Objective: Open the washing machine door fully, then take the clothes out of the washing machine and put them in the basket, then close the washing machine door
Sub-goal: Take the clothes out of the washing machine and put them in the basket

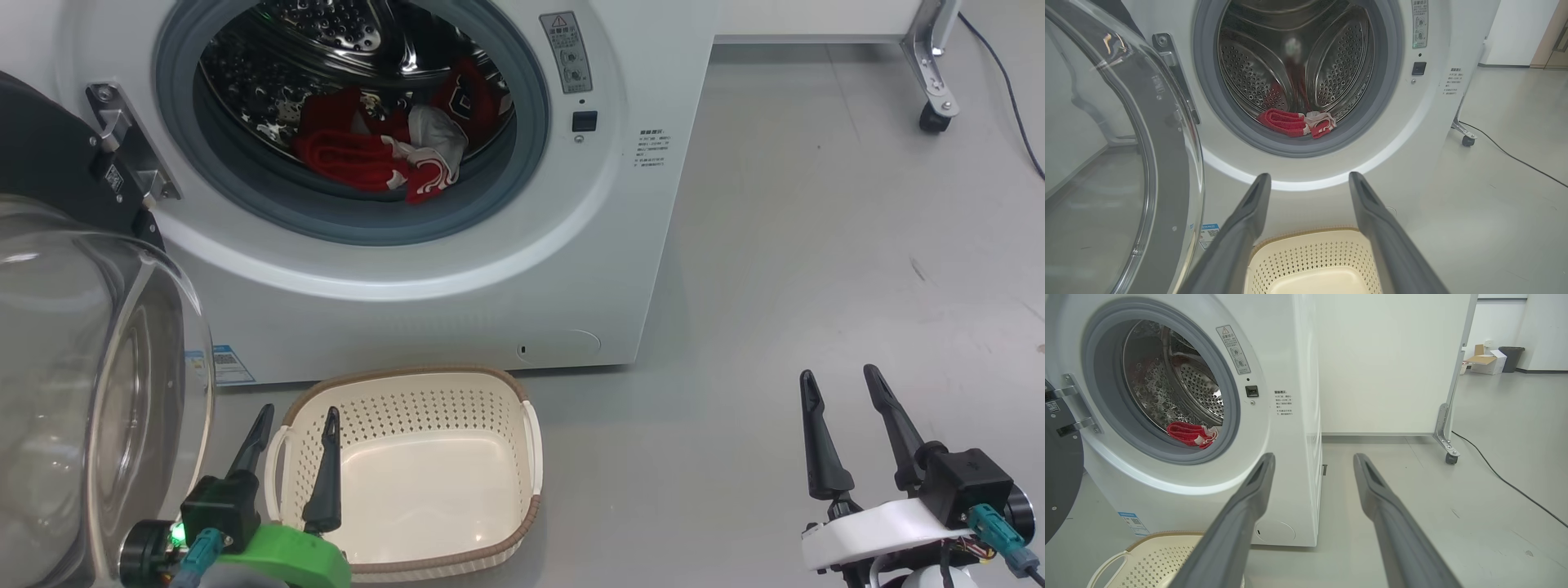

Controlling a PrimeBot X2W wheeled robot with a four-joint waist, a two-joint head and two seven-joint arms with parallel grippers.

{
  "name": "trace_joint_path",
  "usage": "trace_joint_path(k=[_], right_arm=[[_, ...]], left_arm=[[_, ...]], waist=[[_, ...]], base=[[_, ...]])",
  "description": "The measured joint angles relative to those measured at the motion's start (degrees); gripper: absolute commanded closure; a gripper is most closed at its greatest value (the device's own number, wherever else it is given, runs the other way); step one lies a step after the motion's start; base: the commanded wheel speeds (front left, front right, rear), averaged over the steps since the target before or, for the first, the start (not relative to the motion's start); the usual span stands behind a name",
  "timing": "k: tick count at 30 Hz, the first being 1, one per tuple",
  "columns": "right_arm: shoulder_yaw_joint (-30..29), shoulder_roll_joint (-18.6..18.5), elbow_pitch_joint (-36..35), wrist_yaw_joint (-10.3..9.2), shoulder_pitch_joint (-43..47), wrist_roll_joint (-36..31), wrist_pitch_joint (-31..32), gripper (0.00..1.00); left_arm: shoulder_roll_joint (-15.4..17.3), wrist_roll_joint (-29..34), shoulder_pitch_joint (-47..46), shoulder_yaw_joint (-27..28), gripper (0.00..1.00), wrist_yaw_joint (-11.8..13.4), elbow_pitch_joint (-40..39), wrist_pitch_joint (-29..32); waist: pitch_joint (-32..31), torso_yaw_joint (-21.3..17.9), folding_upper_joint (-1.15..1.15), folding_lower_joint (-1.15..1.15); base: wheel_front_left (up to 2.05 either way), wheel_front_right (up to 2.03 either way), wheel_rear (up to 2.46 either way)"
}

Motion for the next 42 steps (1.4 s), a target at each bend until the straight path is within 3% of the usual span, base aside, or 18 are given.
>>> trace_joint_path(k=[42], right_arm=[[0.41, -0.01, -0.31, -0.04, 0.00, 0.99, 0.00, 0.00]], left_arm=[[-0.31, 0.32, -0.24, -0.26, 0.00, -0.20, 0.18, 0.00]], waist=[[1.55, 0.00, 0.00, 0.00]], base=[[0.15, -0.15, 0.00]])
